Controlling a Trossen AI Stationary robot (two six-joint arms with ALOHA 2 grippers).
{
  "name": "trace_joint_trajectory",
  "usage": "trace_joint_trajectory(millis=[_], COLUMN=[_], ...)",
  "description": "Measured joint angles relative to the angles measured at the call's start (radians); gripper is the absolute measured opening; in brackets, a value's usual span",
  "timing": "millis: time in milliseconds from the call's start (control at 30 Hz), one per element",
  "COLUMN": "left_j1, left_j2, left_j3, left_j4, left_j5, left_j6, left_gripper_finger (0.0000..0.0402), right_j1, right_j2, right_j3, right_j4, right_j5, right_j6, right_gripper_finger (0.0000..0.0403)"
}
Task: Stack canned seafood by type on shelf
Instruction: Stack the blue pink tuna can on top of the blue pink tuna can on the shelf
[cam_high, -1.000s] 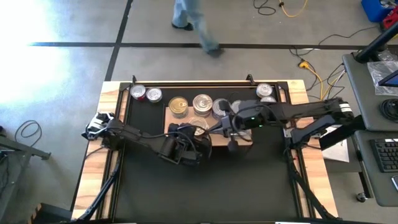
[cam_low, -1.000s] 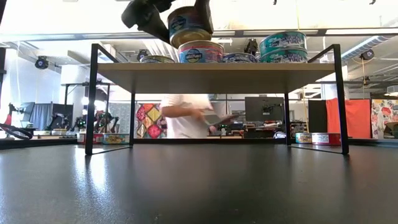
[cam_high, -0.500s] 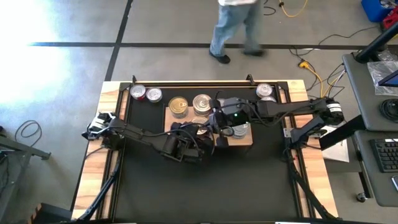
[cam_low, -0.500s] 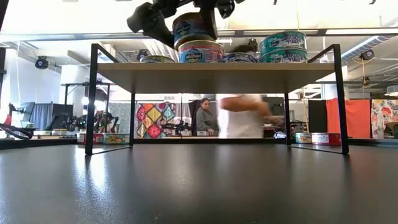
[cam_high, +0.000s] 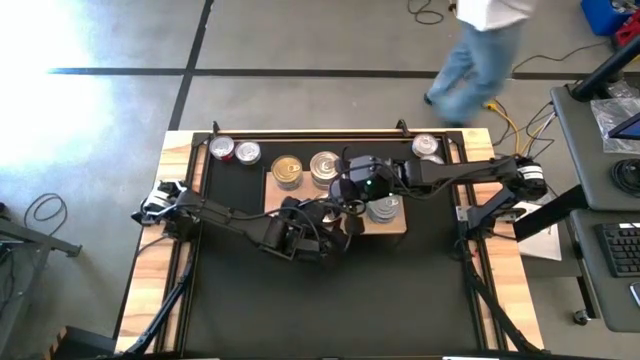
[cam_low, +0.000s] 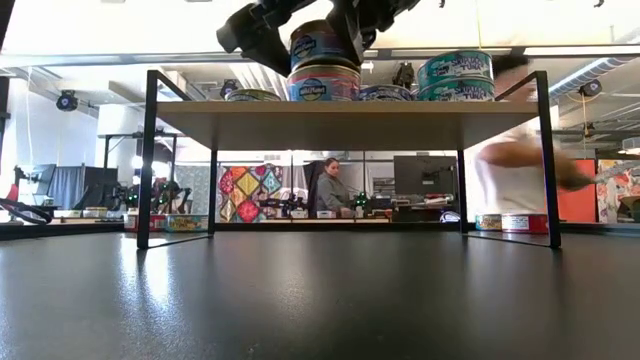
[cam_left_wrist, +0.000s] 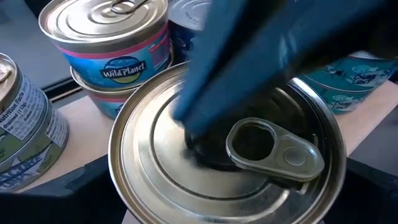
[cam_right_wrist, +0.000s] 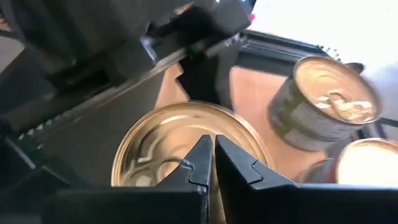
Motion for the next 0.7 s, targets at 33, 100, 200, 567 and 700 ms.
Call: trace_joint_trajectory(millis=[33, 100, 200, 567, 700], left_j1=[0.0, 0.0, 0.0, 0.007, 0.011], left_j2=[0.0, 0.0, 0.001, 0.002, 0.002], left_j3=[0.0, 0.0, 0.0, 0.002, 0.002], left_j4=[-0.001, -0.003, -0.009, -0.017, -0.019], left_j5=[0.004, 0.0, -0.016, 0.015, 0.037], left_j6=[0.002, 0.003, 0.008, 0.059, 0.059], left_gripper_finger=[0.0391, 0.0391, 0.0391, 0.0392, 0.0393], right_j1=[0.0, 0.0, 0.0, -0.02, -0.023], right_j2=[0.001, 0.012, 0.015, 0.021, 0.021], right_j3=[-0.002, -0.004, -0.003, -0.007, -0.009], right_j4=[-0.008, -0.001, -0.015, -0.039, -0.043], right_j5=[-0.013, -0.031, -0.034, -0.04, -0.041], right_j6=[0.003, 0.006, 0.006, -0.016, -0.013], right_gripper_finger=[0.0012, 0.0012, 0.0012, 0.0012, 0.0012])
